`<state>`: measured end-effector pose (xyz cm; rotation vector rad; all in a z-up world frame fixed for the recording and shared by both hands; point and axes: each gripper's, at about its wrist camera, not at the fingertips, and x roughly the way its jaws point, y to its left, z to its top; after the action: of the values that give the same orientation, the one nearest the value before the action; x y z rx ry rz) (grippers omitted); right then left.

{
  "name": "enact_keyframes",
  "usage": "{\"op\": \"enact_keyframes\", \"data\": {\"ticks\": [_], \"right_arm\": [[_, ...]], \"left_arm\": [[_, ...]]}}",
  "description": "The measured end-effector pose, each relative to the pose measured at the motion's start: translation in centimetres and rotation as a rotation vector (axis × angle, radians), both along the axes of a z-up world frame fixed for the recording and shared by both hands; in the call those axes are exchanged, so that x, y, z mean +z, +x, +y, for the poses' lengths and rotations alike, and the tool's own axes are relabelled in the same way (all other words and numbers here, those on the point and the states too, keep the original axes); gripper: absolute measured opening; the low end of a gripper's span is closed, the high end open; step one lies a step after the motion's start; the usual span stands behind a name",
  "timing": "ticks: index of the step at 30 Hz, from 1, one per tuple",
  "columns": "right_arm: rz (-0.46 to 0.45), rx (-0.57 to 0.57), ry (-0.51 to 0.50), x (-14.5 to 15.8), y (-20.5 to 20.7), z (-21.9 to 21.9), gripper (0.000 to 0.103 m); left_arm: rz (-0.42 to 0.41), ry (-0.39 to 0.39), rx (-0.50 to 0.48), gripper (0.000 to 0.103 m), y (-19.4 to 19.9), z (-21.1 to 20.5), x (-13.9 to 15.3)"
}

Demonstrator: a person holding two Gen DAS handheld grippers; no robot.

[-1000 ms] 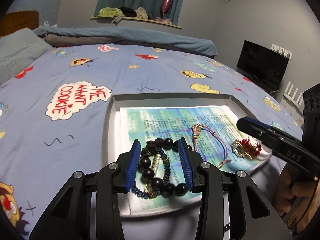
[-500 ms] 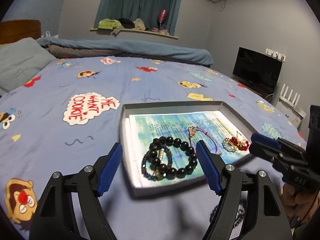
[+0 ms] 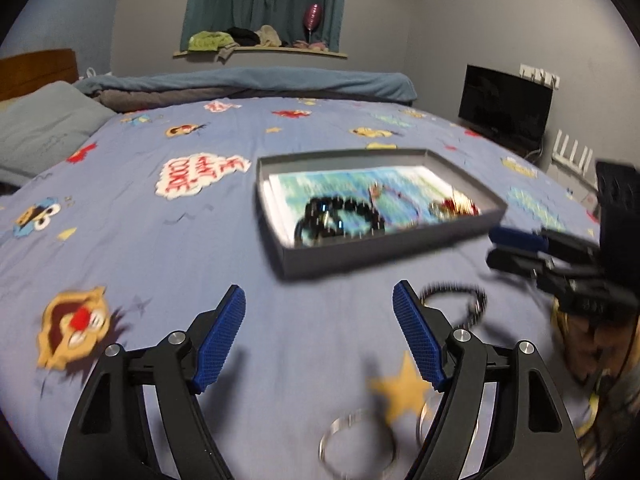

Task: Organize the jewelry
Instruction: 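Grasp the dark red bead bracelet with the right tool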

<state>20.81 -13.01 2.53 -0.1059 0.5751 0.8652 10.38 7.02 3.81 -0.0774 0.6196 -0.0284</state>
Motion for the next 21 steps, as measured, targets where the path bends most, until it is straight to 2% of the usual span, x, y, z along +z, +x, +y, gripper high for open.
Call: {"op": "enact_keyframes", "data": {"ticks": [4,7,17,21], "right_arm": [[0.016,0.017,-0.013,-0.4,-0.5,0.1,0.047],[0.031,0.033,-0.011,-0.6,-0.8,0.0,0.047],[-0.034,0.127,-0.082,-0.7,-3.4,2.0,0.046],[-0.020,0.139,-0.141,-1.5,-3.5,3.7,0.045]], "left_arm": [[0.010,-0.013,0.004,0.077,-2.3,-0.2,-0.6],[0.037,0.004,-0.013,0.077,-3.3,-0.8,-1.4],[0.130,0.063,-0.062,0.077,-4.1,-1.9,-3.9],[0.149,0.074,-0.069,0.077,-3.9,-2.0,-4.4]]}}
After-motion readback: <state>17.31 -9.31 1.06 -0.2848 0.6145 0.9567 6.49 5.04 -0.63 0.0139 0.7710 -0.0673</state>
